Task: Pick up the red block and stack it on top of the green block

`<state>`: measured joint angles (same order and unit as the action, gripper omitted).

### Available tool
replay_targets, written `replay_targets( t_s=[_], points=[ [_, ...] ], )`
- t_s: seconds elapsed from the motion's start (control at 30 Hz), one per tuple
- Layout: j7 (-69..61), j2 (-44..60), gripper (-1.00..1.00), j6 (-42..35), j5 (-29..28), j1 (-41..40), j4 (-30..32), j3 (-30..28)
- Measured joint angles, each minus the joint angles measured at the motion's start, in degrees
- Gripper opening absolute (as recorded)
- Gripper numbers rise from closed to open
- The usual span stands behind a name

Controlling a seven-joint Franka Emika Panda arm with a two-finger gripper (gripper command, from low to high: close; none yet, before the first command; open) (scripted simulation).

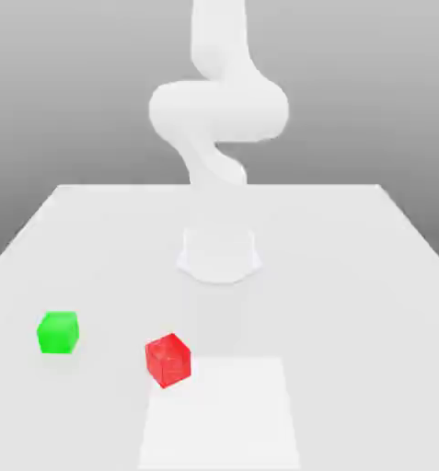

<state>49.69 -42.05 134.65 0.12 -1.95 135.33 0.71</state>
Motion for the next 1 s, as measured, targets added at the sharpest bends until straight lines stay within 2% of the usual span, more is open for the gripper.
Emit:
replay_targets(
  t_s=[0.4,0.57,0.8,0.83,1.0],
  points=[
    [22.8,22.4,0.0,16.5,0.4,-10.2,20.0,3.2],
    [33.7,34.8,0.0,25.3,0.5,-13.5,28.9,3.0],
    [38.5,51.6,0.0,39.1,-2.7,-13.4,28.8,1.1],
    [38.7,52.9,-1.0,40.3,-2.9,-13.1,28.7,0.7],
    [38.8,52.9,-1.0,40.4,-3.0,-13.1,28.7,0.7]
  ],
)
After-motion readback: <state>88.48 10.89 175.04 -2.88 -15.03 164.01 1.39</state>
